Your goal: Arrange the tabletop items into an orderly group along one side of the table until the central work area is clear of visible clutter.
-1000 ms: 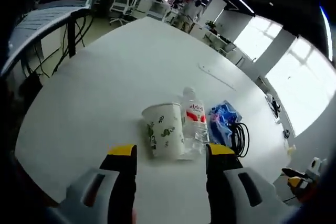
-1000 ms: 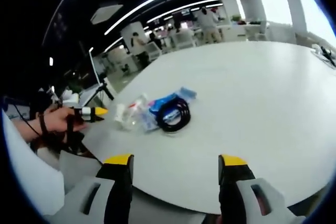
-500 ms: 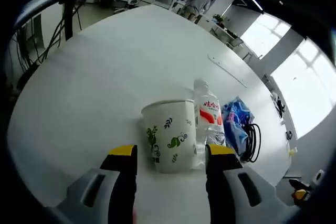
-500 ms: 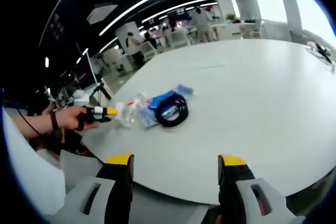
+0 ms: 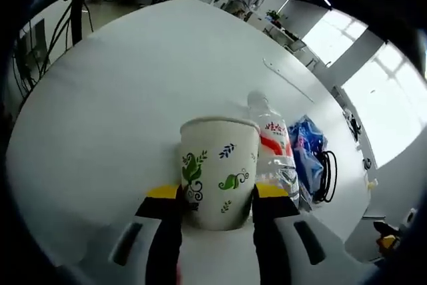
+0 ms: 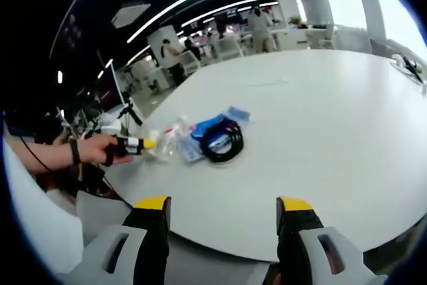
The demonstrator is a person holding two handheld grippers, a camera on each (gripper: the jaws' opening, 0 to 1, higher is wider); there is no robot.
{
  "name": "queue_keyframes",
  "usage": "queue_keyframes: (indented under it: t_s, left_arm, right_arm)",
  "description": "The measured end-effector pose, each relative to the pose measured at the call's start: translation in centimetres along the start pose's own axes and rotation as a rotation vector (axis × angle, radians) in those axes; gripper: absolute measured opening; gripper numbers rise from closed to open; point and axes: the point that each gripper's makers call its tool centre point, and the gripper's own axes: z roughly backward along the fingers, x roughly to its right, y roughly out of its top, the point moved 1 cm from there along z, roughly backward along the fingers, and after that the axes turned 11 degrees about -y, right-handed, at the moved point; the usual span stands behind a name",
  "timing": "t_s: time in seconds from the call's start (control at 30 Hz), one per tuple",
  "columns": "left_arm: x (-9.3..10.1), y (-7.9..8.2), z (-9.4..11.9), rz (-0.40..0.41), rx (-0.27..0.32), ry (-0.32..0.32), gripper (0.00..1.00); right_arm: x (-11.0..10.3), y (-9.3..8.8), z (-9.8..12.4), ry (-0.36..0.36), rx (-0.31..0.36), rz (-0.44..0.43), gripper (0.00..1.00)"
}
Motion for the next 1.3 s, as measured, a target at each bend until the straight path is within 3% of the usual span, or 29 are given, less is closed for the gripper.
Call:
queue_keyframes:
  t_s: [0.4,0.57,0.7,1.1,1.3]
  left_arm:
    - [-0.5,-1.6,1.9,-0.072,-0.035,0.038,0.38]
    - [-1.3,-2.8,3.3,-0.193,-0.093,0.11,0.39]
    - [-1.4,-3.4,3.8,-0.208,-0.106,0.117,0.39]
    - [-1.9,-3.9,3.5,-0.207,-0.061,0.115,0.4]
    - [-1.9,-4.0,3.6,-0.186,-0.015,0.123,0.4]
  right_arm:
    - [-1.0,-0.1,-0.2,0.032,-0.015,0.06,0.66]
    - [-1.7,0.1,-0.7,0.05,-0.018,0.065,0.65]
    - [-2.0,0.3,-1.1,0.063,-0.022,0.079,0.65]
    - [-2.6,0.7,-1.7,0.087,-0.025,0.1,0.63]
    - [-2.6,-0.3,-1.6,0.092,-0.047,0.105,0.63]
